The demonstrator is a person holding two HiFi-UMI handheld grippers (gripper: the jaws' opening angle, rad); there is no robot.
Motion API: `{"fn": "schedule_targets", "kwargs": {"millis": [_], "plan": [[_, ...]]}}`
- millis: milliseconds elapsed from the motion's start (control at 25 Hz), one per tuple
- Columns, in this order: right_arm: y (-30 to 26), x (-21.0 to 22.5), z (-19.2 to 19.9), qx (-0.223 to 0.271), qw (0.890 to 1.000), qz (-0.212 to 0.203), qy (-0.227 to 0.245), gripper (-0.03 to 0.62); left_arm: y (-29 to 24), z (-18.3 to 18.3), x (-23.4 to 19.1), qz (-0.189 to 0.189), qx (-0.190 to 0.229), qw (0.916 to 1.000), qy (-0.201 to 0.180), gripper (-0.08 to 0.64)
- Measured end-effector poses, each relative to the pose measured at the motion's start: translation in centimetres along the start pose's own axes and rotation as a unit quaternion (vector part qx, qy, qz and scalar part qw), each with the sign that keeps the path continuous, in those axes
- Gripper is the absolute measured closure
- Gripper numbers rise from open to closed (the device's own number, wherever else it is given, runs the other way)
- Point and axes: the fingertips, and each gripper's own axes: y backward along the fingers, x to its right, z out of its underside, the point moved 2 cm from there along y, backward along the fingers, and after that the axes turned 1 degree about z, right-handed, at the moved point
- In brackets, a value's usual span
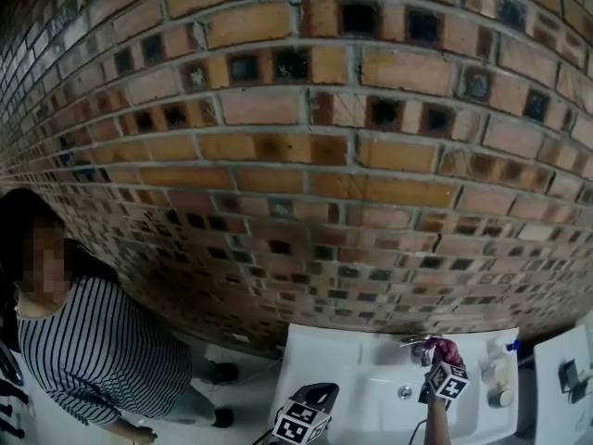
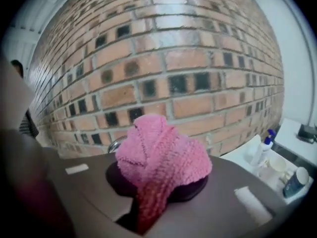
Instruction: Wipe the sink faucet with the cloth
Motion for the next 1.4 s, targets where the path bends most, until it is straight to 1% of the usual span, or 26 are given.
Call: {"fn": "schedule_targets", "kwargs": {"millis": [80, 120, 200, 280, 320, 360, 400, 440, 480, 520, 560, 600, 680, 720, 760, 840, 880, 960, 1000, 1080, 1120, 1160, 1200, 1240, 1320, 1400], "plan": [[1.3, 3.1, -2.5, 0.047, 0.998, 0.026, -0.034, 0.522, -0.2, 0.0, -0.1, 0.003, -0.001, 1.0000, 0.003, 0.548], [1.2, 4.3, -3.6, 0.053, 0.998, 0.029, -0.030, 0.522, -0.5, -0.1, -0.2, 0.006, -0.002, 1.0000, 0.004, 0.548], [-0.6, 4.5, -4.3, 0.020, 1.000, 0.005, 0.010, 0.520, -1.1, -0.3, -0.3, 0.011, -0.002, 0.9999, 0.003, 0.548], [-2.3, 1.9, -3.6, -0.015, 0.999, -0.040, 0.031, 0.517, -1.9, -0.6, -0.2, 0.019, -0.002, 0.9998, 0.001, 0.548], [-2.7, 0.3, -3.1, -0.008, 0.998, -0.062, 0.022, 0.518, -2.1, -0.7, -0.1, 0.023, -0.002, 0.9997, 0.000, 0.548], [-2.6, -1.4, -2.8, 0.013, 0.996, -0.090, 0.003, 0.529, -2.3, -0.9, 0.1, 0.026, -0.001, 0.9997, -0.002, 0.548], [-2.2, -3.5, -2.6, 0.033, 0.991, -0.125, -0.015, 0.526, -2.3, -1.2, 0.3, 0.030, 0.001, 0.9995, -0.005, 0.548], [-1.6, -6.0, -2.2, 0.039, 0.986, -0.161, -0.013, 0.528, -2.3, -1.4, 0.4, 0.032, 0.003, 0.9994, -0.008, 0.548], [-1.4, -8.6, -1.6, 0.029, 0.982, -0.185, 0.017, 0.528, -2.4, -1.7, 0.5, 0.034, 0.004, 0.9994, -0.010, 0.548], [-1.8, -10.9, -0.4, 0.006, 0.979, -0.189, 0.070, 0.528, -2.6, -1.9, 0.5, 0.034, 0.005, 0.9994, -0.011, 0.548], [-2.5, -12.6, 1.1, -0.020, 0.976, -0.178, 0.125, 0.528, -2.9, -2.0, 0.3, 0.034, 0.004, 0.9994, -0.010, 0.548], [-3.3, -13.9, 2.8, -0.047, 0.972, -0.163, 0.165, 0.528, -3.0, -2.0, 0.1, 0.033, 0.004, 0.9994, -0.009, 0.548], [-4.0, -14.6, 5.6, -0.080, 0.967, -0.136, 0.200, 0.526, -2.9, -1.9, -0.3, 0.032, 0.004, 0.9995, -0.007, 0.548], [-3.7, -14.3, 5.9, -0.074, 0.966, -0.125, 0.213, 0.526, -2.7, -1.8, -0.3, 0.031, 0.004, 0.9995, -0.008, 0.548], [-3.0, -13.7, 5.3, -0.055, 0.966, -0.115, 0.227, 0.526, -2.4, -1.8, -0.4, 0.029, 0.005, 0.9995, -0.009, 0.548], [-1.4, -11.8, 2.3, 0.000, 0.965, -0.086, 0.247, 0.528, -2.1, -1.7, -0.9, 0.022, 0.005, 0.9997, -0.009, 0.548], [-0.8, -10.1, 0.6, 0.023, 0.966, -0.057, 0.250, 0.528, -2.1, -1.6, -1.3, 0.018, 0.004, 0.9998, -0.006, 0.548], [-0.7, -5.7, -2.1, 0.040, 0.973, 0.004, 0.226, 0.526, -2.1, -1.1, -2.2, 0.013, 0.002, 0.9999, 0.005, 0.548], [-1.0, -3.6, -3.0, 0.036, 0.980, 0.015, 0.196, 0.526, -2.1, -0.9, -2.5, 0.013, 0.001, 0.9999, 0.009, 0.548], [-1.8, -0.5, -3.5, 0.016, 0.992, 0.007, 0.125, 0.526, -2.3, -0.6, -2.6, 0.015, -0.001, 0.9998, 0.014, 0.548], [-2.8, 1.1, -2.7, 0.000, 0.994, 0.010, 0.106, 0.526, -2.5, -0.5, -2.5, 0.018, -0.002, 0.9997, 0.014, 0.548], [-4.0, 2.8, -1.3, -0.025, 0.994, 0.023, 0.106, 0.526, -2.7, -0.5, -2.4, 0.021, -0.004, 0.9997, 0.013, 0.548], [-5.2, 4.0, 0.5, -0.064, 0.990, 0.040, 0.120, 0.528, -3.0, -0.5, -2.3, 0.024, -0.005, 0.9996, 0.012, 0.548], [-6.3, 4.8, 2.4, -0.110, 0.983, 0.051, 0.139, 0.529, -3.2, -0.6, -2.1, 0.027, -0.006, 0.9996, 0.011, 0.548], [-7.9, 5.4, 6.7, -0.194, 0.963, 0.052, 0.180, 0.529, -3.4, -0.6, -1.8, 0.031, -0.008, 0.9994, 0.010, 0.548], [-9.0, 5.7, 9.4, -0.237, 0.939, 0.048, 0.245, 0.529, -3.5, -0.6, -1.7, 0.033, -0.010, 0.9994, 0.009, 0.548]]}}
